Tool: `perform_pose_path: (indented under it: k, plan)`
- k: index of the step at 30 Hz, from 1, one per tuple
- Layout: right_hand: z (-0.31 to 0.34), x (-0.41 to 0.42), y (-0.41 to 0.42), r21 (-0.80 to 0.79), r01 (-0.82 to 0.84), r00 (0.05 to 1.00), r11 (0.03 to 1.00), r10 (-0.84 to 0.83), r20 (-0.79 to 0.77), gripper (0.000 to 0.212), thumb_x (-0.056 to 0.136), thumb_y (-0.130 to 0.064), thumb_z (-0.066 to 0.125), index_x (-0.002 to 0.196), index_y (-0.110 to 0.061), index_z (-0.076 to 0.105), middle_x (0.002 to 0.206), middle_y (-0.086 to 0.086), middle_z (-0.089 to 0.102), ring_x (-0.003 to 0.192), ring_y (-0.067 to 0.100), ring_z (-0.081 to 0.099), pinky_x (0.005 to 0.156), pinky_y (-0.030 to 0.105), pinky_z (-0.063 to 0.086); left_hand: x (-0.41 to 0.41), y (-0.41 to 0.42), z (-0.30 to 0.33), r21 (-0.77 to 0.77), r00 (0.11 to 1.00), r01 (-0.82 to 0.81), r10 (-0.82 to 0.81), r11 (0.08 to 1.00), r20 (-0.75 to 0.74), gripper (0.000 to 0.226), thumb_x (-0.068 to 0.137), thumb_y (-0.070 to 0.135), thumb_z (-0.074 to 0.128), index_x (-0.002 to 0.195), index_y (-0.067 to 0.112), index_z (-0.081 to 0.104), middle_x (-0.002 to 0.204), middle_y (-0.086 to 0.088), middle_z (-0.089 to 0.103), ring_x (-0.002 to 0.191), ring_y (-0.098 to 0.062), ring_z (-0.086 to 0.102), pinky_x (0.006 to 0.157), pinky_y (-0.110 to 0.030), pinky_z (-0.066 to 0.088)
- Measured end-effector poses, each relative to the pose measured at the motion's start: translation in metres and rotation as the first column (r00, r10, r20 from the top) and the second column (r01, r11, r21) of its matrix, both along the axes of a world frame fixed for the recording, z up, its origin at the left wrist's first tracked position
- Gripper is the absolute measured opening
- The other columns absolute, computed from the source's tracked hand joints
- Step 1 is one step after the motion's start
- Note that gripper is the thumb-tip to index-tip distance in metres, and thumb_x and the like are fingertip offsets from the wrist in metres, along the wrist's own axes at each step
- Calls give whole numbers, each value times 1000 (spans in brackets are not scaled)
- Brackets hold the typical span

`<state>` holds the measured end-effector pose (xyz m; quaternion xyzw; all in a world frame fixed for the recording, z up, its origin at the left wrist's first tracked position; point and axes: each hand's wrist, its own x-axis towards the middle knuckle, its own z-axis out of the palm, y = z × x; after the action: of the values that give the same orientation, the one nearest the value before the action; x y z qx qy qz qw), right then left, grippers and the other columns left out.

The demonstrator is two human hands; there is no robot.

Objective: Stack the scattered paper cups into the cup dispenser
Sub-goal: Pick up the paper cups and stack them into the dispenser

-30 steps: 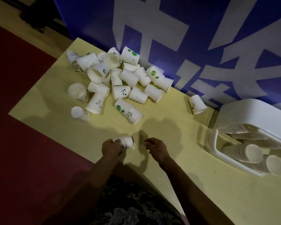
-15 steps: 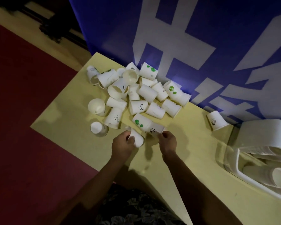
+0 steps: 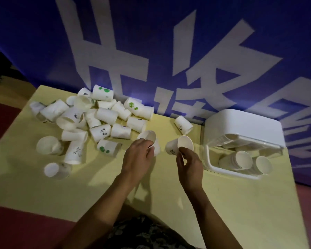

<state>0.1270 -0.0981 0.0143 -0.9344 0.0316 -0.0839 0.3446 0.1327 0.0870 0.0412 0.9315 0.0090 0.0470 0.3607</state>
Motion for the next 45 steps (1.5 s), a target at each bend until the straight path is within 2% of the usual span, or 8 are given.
perform_pose_path:
  k: [12,19,27,30,35,38,41,45]
  plan:
    - [39,-18,-172,-76,169,977,983,-157,145,17,89,-10,67,105,-14,71,94,4,72,88,27,65,68,27,47,14,-181,31,-21,965,215,-209,976,159,16,97,24,51,90,18,64,85,7,58,75,-9,48,63,-29,45]
    - [43,-24,-271,-99,304,933,947,-276,232,15,91,-7,63,104,-14,69,90,6,71,84,31,63,66,26,42,21,-286,32,21,913,370,-368,929,175,23,97,18,48,100,10,70,95,-2,65,86,-17,57,74,-35,50]
    - [21,-15,-336,-222,143,986,965,-157,-50,14,93,-8,57,99,-10,69,92,11,70,88,32,61,63,37,52,32,-347,7,189,868,497,-484,847,-114,21,95,10,49,101,10,69,100,-6,63,95,-23,56,79,-31,46]
    - [10,-6,-346,-257,38,987,966,-77,-143,16,93,-7,55,93,-10,70,84,13,69,82,36,59,63,39,50,40,-360,-2,350,858,512,-458,784,-230,23,96,8,49,107,14,68,107,-7,64,100,-25,58,83,-30,47]
    - [-7,2,-352,-292,-67,977,954,3,-215,18,91,-4,54,93,-11,71,83,9,70,81,36,58,67,36,44,51,-373,-22,428,842,536,-423,727,-335,29,99,13,47,121,19,65,119,-5,62,107,-23,58,91,-33,50]
    - [-11,5,-353,-307,-90,976,948,22,-218,16,88,-2,54,85,-11,67,79,8,69,79,36,57,64,35,39,51,-377,-29,359,859,504,-412,786,-303,28,98,16,48,120,20,66,119,-2,62,108,-20,54,88,-31,49]
    - [-6,5,-347,-308,-57,987,950,7,-162,14,87,-8,62,97,-12,72,94,6,73,87,35,61,71,37,46,45,-371,-31,188,908,405,-369,895,-200,26,97,22,50,114,17,67,116,2,61,106,-17,52,83,-31,48]
    - [6,2,-317,-149,-57,997,987,50,-55,16,89,-14,64,104,-16,69,99,1,71,91,24,60,71,34,51,31,-333,-33,-17,979,173,-174,985,-104,14,92,25,56,99,23,68,97,11,63,84,-6,56,71,-26,50]
